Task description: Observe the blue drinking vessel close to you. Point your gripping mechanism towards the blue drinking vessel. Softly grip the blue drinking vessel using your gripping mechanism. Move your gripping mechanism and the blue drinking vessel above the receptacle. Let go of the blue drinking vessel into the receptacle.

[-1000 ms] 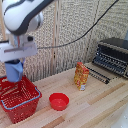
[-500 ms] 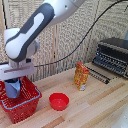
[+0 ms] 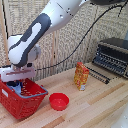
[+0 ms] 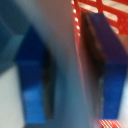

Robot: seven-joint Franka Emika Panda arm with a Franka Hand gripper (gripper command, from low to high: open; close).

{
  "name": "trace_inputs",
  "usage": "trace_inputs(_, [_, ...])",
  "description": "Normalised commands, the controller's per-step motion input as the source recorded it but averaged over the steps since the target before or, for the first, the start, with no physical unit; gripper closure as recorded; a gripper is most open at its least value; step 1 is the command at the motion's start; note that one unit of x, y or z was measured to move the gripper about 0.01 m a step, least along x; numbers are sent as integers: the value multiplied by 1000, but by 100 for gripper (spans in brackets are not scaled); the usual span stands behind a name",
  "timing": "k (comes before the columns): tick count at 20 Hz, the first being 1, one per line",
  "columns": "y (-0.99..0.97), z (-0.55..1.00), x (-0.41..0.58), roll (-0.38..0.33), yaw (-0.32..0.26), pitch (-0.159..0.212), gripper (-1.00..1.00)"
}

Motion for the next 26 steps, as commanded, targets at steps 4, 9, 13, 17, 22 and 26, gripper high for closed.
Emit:
trace_inputs(4, [202, 24, 0, -31, -128, -30, -100])
trace_inputs(9, [157, 226, 0, -9, -159, -6, -100])
trace_inputs(13, [24, 501, 0, -28, -130, 70, -100])
trace_inputs(17, [1, 725, 11, -75, -118, 125, -100])
trace_inputs(22, [-118, 767, 117, -11, -91, 130, -100])
trace_inputs(26, [-167, 276, 169, 20, 11, 119, -100])
